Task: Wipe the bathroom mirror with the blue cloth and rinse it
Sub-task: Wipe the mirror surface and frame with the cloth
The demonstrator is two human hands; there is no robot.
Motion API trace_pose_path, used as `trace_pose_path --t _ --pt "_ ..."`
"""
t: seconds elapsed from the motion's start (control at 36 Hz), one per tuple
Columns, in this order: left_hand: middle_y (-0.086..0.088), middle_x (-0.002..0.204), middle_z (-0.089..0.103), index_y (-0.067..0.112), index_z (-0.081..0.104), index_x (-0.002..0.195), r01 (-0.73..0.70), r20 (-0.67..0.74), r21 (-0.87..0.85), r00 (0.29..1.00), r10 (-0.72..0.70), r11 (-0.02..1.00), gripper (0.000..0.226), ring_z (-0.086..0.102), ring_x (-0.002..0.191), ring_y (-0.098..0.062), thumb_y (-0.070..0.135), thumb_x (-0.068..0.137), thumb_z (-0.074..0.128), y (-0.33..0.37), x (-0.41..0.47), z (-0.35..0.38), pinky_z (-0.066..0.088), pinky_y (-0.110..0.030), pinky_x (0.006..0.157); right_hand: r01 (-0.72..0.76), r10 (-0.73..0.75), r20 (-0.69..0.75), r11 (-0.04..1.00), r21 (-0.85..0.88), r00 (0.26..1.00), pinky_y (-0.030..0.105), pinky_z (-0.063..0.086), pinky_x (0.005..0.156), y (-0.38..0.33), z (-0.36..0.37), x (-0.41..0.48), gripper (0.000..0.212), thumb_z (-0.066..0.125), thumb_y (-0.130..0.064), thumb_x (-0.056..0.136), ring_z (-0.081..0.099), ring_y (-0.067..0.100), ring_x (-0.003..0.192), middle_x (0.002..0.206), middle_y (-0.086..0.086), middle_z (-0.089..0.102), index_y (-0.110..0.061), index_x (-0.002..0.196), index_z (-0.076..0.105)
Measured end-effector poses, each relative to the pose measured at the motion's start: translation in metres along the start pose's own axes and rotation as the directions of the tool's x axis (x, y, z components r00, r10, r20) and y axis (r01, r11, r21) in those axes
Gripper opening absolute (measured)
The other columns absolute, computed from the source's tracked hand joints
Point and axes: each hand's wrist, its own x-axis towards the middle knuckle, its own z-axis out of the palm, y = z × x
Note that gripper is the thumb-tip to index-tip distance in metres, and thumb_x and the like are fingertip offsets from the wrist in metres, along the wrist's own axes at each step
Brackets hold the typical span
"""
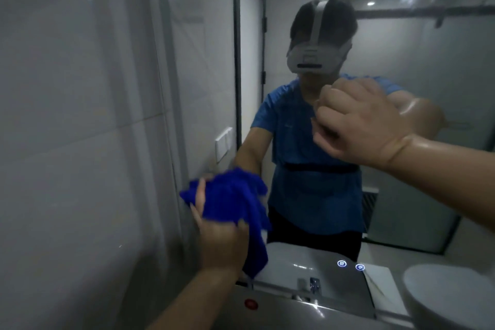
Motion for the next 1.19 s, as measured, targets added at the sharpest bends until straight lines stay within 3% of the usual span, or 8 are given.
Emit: trace_pose_path --t 0.14,0.31,0.47,0.72,0.86,0.97,1.11,1.19 --pt "-0.014 0.168 0.026 0.007 0.033 0.161 -0.161 -0.289 -0.029 0.946 0.146 0.987 0.087 0.022 0.146 -0.001 0.032 0.084 0.063 0.1 0.112 -0.03 0.001 -0.002 0.119 -0.011 0.011 0.022 1.0 -0.006 1.0 0.046 0.039 0.078 -0.002 -0.001 -0.002 0.032 0.051 -0.032 0.103 0.061 0.038 0.089 0.096 0.018 0.066 -0.007 0.088 0.065" --pt "-0.021 0.165 0.029 0.026 0.05 0.149 -0.212 -0.386 0.09 0.893 0.23 0.973 0.063 0.022 0.153 -0.051 0.045 0.091 0.065 0.139 0.138 -0.017 0.028 -0.059 0.125 -0.006 0.008 0.044 0.999 -0.043 0.999 0.045 0.036 0.078 0.0 0.003 -0.003 0.031 0.049 -0.033 0.1 0.059 0.036 0.089 0.097 0.017 0.065 -0.007 0.09 0.063" --pt "-0.006 0.168 0.022 0.028 0.02 0.158 -0.298 -0.1 0.082 0.947 0.305 0.951 0.104 0.029 0.15 -0.055 0.046 0.078 0.084 0.088 0.016 0.041 0.025 -0.067 0.124 -0.011 0.014 0.055 0.999 -0.049 0.998 0.045 0.036 0.08 -0.001 0.004 -0.003 0.032 0.049 -0.035 0.101 0.059 0.036 0.091 0.098 0.016 0.064 -0.009 0.091 0.063" --pt "-0.006 0.171 0.02 0.04 0.053 0.141 -0.59 0.292 0.381 0.807 0.513 0.712 0.051 0.014 0.157 -0.039 0.04 0.092 0.068 0.017 -0.101 0.094 0.025 -0.074 0.12 -0.026 0.028 0.062 0.999 -0.03 0.998 0.045 0.037 0.08 -0.002 0.0 -0.002 0.029 0.051 -0.033 0.099 0.058 0.035 0.089 0.094 0.015 0.062 -0.009 0.087 0.062" --pt "-0.002 0.174 0.019 0.043 0.046 0.154 -0.407 0.394 0.407 0.886 0.245 0.818 0.082 0.038 0.149 -0.05 0.04 0.08 0.08 -0.042 -0.13 0.085 0.027 -0.061 0.125 -0.13 0.126 0.097 0.99 0.044 0.987 0.045 0.039 0.08 -0.005 -0.009 0.001 0.027 0.057 -0.033 0.095 0.056 0.034 0.089 0.089 0.013 0.058 -0.01 0.082 0.062" --pt "0.002 0.151 0.054 0.031 0.04 0.157 0.068 0.12 0.101 0.99 -0.08 0.993 0.086 0.055 0.135 -0.012 0.012 0.084 0.082 -0.025 -0.118 0.035 0.04 -0.035 0.122 -0.278 0.247 0.177 0.944 0.178 0.953 0.047 0.04 0.083 -0.027 -0.016 -0.007 0.026 0.059 -0.036 0.091 0.055 0.033 0.091 0.09 0.009 0.058 -0.013 0.081 0.067" --pt "-0.022 0.136 0.065 0.003 0.063 0.136 0.679 -0.07 -0.193 0.711 -0.7 0.708 0.047 0.062 0.126 -0.041 0.029 0.097 0.066 -0.009 -0.05 -0.013 0.046 -0.043 0.111 -0.398 0.24 0.404 0.838 0.373 0.883 0.042 0.04 0.086 -0.077 -0.04 -0.051 0.029 0.064 -0.041 0.089 0.06 0.03 0.092 0.081 -0.009 0.047 -0.03 0.069 0.047" --pt "-0.013 0.125 0.072 0.011 0.069 0.123 0.702 0.061 -0.134 0.71 -0.701 0.699 0.047 0.068 0.114 -0.036 0.051 0.099 0.063 0.025 -0.028 -0.046 0.05 -0.035 0.101 -0.74 0.181 0.77 0.474 0.477 0.612 0.04 0.053 0.08 -0.127 -0.065 -0.083 0.028 0.063 -0.053 0.097 0.064 0.016 0.088 0.088 -0.015 0.056 -0.029 0.082 0.061"
